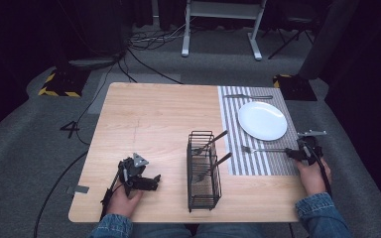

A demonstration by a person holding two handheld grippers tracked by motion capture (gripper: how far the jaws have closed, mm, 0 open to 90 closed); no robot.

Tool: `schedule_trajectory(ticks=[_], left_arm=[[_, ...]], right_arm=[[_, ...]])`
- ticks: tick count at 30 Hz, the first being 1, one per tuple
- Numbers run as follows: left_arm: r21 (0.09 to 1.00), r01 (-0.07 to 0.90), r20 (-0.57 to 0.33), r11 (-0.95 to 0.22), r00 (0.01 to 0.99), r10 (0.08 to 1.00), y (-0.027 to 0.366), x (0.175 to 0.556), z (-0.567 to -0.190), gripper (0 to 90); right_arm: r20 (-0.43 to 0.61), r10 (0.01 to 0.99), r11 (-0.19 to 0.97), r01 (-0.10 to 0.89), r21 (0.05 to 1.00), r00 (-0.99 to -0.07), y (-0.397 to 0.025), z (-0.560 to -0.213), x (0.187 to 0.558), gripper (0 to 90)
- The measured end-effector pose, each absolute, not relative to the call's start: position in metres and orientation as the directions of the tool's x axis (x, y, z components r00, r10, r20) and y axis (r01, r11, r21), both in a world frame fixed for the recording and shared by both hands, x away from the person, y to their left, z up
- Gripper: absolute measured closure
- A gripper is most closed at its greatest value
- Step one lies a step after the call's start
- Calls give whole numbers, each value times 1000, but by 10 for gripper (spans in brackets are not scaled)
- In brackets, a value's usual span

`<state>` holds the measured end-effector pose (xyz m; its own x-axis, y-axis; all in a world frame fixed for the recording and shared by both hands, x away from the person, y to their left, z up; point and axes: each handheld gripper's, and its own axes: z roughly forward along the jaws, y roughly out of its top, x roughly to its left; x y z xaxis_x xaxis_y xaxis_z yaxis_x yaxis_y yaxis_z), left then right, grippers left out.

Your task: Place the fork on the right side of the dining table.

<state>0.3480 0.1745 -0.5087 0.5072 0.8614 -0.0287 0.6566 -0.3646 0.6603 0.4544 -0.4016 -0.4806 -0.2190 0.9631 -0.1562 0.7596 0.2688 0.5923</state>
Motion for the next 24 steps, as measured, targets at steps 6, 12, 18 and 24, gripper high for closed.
schedule_trajectory(ticks=[6,12,18,24], left_arm=[[660,657,-29,-365,507,861,175,348,-509,4],[660,657,-28,-365,507,861,175,348,-509,4],[660,657,-29,-365,507,861,175,348,-509,4],[660,657,-29,-365,507,861,175,348,-509,3]], right_arm=[[-150,966,256,735,628,-208,-401,-472,449,476],[-7,964,192,676,711,-266,-401,-444,423,450],[99,927,175,649,740,-362,-393,-427,403,428],[159,885,174,627,759,-438,-384,-413,387,424]])
